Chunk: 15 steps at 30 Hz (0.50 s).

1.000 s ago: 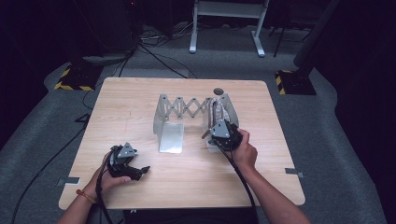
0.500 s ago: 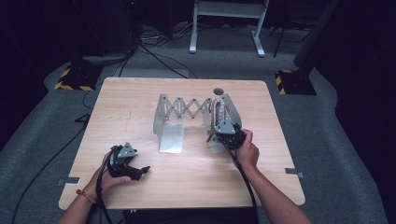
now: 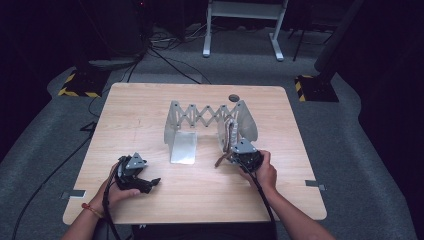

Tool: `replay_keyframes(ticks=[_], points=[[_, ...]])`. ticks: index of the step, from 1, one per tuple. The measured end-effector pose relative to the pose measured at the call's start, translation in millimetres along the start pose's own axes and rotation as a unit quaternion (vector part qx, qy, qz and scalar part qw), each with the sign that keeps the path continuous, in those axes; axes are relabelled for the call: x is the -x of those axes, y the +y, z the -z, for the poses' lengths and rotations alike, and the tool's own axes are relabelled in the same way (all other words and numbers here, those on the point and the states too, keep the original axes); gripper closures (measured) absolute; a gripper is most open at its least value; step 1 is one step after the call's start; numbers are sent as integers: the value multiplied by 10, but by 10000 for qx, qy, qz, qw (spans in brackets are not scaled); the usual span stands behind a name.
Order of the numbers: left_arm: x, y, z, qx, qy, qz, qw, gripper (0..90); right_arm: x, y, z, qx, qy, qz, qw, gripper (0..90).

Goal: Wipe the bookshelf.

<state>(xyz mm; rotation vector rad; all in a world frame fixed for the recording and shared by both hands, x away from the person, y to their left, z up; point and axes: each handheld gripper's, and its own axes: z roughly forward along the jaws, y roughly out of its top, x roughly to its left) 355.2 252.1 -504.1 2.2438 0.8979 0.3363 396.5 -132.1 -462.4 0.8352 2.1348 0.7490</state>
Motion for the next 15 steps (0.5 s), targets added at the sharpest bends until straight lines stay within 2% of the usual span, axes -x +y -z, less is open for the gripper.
replay_keyframes(ticks=[4,7,12,15], points=[[0,0,0,0,-1,2,10000,115,-24,3,165,242,106,-60,9996,728],[0,0,0,0,0,1,10000,115,0,37,311,499,102,-137,9986,727],[2,1,-2,1,-3,14,10000,115,63,191,543,1019,122,-327,9942,727],[1,3,-5,6,7,15,10000,114,45,326,630,1268,167,-322,9913,727]])
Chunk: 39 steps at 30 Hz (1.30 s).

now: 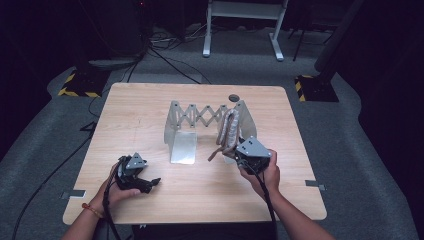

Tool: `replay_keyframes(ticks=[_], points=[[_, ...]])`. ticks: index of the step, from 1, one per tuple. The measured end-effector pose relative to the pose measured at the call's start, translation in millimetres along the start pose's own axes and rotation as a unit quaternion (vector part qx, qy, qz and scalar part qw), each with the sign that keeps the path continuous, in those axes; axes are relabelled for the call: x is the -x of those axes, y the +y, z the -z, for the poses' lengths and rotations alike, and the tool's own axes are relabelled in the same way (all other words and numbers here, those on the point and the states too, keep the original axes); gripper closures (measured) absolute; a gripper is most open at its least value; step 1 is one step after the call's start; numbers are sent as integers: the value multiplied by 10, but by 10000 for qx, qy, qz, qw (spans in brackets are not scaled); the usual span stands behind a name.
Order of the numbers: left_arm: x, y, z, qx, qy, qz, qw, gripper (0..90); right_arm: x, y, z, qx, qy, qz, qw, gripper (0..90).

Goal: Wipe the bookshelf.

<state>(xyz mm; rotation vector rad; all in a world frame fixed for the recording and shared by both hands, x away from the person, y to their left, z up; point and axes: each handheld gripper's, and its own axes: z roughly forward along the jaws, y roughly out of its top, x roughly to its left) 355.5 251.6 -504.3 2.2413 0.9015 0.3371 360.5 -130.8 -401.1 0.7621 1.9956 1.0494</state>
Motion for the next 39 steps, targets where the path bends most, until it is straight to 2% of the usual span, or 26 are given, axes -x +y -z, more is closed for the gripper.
replay_keyframes(ticks=[7,10,13,17,22,29,31,34,39], points=[[-2,5,-4,-2,10,-6,10000,112,-106,336,64,408,188,17,9990,726],[-2,5,-4,-2,11,-5,10000,112,-200,425,-1,381,305,83,9988,726],[-2,5,-3,-9,4,-2,10000,113,-315,444,-149,261,279,269,9989,726],[-2,5,-3,-11,3,-5,10000,113,-384,348,-416,-28,198,283,9994,726],[-1,4,-4,0,13,1,10000,113,-453,112,-681,-467,176,307,9983,726],[-3,4,-4,-1,7,-8,10000,113,-604,-281,-983,-1097,416,325,9926,726],[-3,4,-4,-2,7,-11,10000,113,-615,-298,-1006,-1086,436,317,9926,726],[-4,4,-4,-3,2,-16,10000,113,-617,-231,-985,-933,439,330,9941,726],[-2,4,-3,0,8,-5,10000,113,-534,28,-847,-427,304,209,9984,725]])
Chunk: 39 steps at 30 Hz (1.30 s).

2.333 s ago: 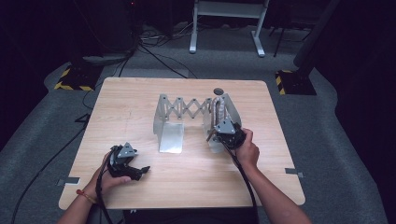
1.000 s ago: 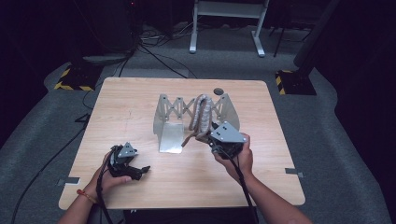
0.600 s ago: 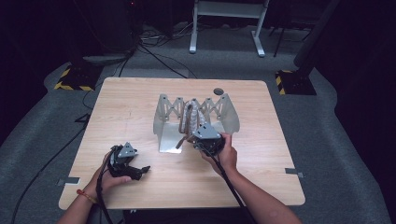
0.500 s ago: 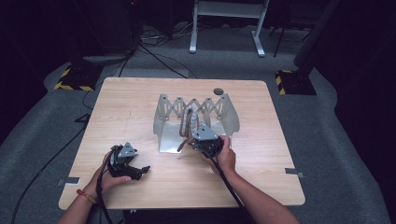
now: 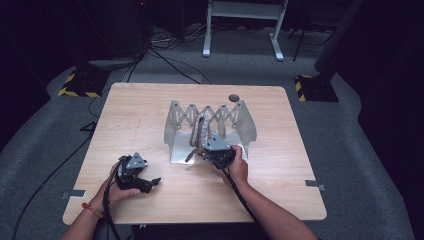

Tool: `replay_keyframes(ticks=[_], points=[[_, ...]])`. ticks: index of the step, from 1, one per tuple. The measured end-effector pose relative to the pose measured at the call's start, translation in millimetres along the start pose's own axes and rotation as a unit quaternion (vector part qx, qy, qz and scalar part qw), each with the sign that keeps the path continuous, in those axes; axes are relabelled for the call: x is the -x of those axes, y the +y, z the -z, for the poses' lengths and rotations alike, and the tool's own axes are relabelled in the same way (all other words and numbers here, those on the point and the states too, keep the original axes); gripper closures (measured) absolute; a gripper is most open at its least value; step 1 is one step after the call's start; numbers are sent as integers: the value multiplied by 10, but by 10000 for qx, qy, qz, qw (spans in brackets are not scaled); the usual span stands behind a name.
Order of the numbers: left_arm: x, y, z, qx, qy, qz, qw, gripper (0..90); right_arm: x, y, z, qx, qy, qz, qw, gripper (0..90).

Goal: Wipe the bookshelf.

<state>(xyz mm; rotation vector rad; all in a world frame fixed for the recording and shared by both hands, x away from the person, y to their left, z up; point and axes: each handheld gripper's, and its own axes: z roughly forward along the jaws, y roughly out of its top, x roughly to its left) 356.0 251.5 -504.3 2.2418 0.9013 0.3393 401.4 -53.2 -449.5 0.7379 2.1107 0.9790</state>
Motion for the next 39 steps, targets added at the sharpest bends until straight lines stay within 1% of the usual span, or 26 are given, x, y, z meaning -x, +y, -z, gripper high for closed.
replay_keyframes(ticks=[2,4,6,7,8,9,11,15,18,21,24,26,27,28,29,31,33,36,39], points=[[-1,0,-1,0,-8,-7,10000,113,35,75,50,114,-44,-26,9999,725],[-1,0,-1,0,-9,-8,10000,113,84,166,97,267,-138,-34,9995,725],[-1,0,0,-2,-9,-9,10000,113,111,227,108,308,-205,19,9993,725],[-1,0,-1,0,-9,-9,10000,113,108,235,94,282,-229,53,9993,724],[-1,0,-1,0,-10,-8,10000,113,97,226,63,216,-254,124,9994,724],[-1,0,-1,0,-13,-8,10000,113,82,202,20,118,-249,140,9995,724],[-1,0,0,-3,-8,-10,10000,113,60,123,-86,-74,-220,136,9996,724],[-2,0,0,-3,-8,-12,10000,113,8,-36,-273,-407,-270,159,9987,723],[-2,1,0,-2,-7,-11,10000,113,-20,-119,-366,-536,-272,171,9980,723],[-1,0,-1,2,-10,-9,10000,113,-57,-158,-432,-647,-254,222,9973,723],[4,-3,1,6,-6,12,10000,115,-85,-192,-471,-697,-195,174,9972,723],[4,-3,1,8,-6,17,10000,115,-83,-198,-457,-674,-193,124,9975,723],[4,-3,1,7,-8,15,10000,115,-64,-191,-436,-652,-162,57,9977,723],[2,-2,2,4,-12,4,10000,115,-47,-182,-417,-623,-173,40,9979,723],[2,-2,2,4,-11,3,10000,115,-25,-161,-382,-560,-202,-12,9982,723],[1,-2,3,-2,-15,2,10000,115,28,-103,-298,-411,-282,-35,9987,723],[2,-2,3,-6,-15,7,10000,115,47,-42,-196,-240,-466,105,9986,723],[1,-2,3,-9,-24,4,10000,114,46,-4,-110,-151,-621,303,9975,723],[1,-2,2,-3,-24,6,10000,114,69,40,-29,-56,-808,340,9961,722]])
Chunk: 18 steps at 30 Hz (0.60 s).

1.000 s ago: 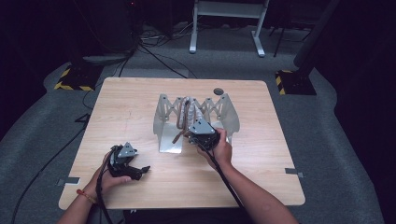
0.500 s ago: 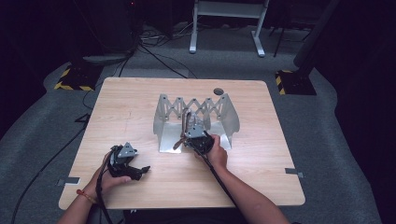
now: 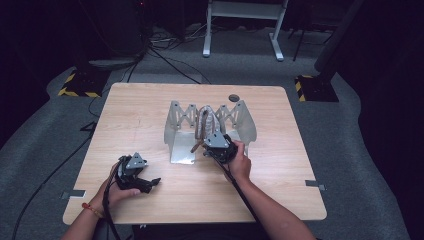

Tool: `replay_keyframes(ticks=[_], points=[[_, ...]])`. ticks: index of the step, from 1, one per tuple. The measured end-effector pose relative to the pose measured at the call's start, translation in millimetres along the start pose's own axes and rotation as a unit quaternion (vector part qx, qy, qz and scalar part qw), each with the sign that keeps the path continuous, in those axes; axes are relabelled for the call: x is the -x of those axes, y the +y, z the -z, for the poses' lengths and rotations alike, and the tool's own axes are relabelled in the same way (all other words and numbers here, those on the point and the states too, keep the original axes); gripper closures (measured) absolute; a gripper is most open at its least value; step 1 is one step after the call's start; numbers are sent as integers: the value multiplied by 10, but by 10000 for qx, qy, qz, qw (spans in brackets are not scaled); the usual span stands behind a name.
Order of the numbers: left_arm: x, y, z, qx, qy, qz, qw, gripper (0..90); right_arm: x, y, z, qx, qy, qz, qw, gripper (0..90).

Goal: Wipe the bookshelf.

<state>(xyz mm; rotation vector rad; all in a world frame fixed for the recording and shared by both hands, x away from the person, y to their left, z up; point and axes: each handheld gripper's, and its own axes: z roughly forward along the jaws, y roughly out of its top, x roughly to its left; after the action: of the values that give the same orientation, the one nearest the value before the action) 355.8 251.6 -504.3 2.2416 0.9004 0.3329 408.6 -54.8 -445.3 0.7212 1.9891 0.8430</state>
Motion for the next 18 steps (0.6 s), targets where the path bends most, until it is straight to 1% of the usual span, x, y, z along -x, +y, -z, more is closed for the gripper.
replay_keyframes(ticks=[5,7,11,13,16,18], points=[[1,-1,-2,10,5,2,10000,114,106,114,153,224,-324,124,9991,721],[-1,1,1,-4,-3,-6,10000,114,152,169,203,288,-402,143,9987,722],[-5,2,1,-8,-9,-31,10000,114,247,259,304,454,-571,100,9973,721],[0,0,0,-2,-2,-2,10000,114,269,267,322,456,-610,104,9970,721],[0,0,1,-3,1,-3,10000,115,255,216,299,383,-673,208,9968,723],[1,0,1,-4,0,1,10000,115,227,169,270,300,-639,261,9972,723]])
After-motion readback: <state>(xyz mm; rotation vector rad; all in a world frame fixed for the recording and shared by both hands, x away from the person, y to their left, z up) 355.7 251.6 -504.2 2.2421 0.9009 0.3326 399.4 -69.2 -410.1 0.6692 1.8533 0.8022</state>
